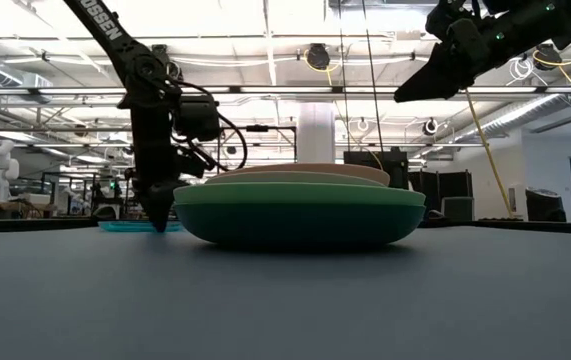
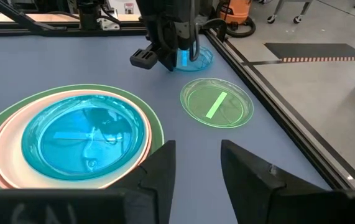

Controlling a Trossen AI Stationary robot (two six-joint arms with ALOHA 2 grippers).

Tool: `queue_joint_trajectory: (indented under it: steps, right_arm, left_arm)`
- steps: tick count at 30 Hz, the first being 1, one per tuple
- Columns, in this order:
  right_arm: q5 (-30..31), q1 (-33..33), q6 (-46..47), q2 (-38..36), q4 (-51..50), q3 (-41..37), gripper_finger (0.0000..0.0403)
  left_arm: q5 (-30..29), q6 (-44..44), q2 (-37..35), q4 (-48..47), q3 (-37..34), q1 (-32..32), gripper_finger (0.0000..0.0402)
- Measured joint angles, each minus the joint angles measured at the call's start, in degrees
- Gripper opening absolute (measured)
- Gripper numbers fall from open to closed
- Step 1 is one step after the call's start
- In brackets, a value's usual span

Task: Stack plastic plates
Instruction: Stack the blue plate on the blue plate

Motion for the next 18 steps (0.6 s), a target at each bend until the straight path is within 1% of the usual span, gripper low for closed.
queue_joint_trajectory:
  steps: [4,5,11,18]
  right_arm:
    - [0.0,0.0,-0.01,0.02,0.02,0.0,0.0123]
    - [0.01,0.0,-0.01,0.02,0.02,0.0,0.0123]
    - [0.01,0.0,-0.01,0.02,0.04,0.0,0.0123]
    - [0.01,0.02,-0.01,0.02,0.04,0.0,0.0123]
  left_arm:
    - [-0.64,0.42,0.07,0.09,-0.09,-1.09,0.0016]
    - [-1.06,0.41,0.07,0.05,-0.09,-1.32,0.001]
    - [-2.77,0.14,-0.28,-1.47,0.28,-2.93,0.0006]
    - [-8.11,0.77,-0.79,-10.37,5.39,-5.2,0.0005]
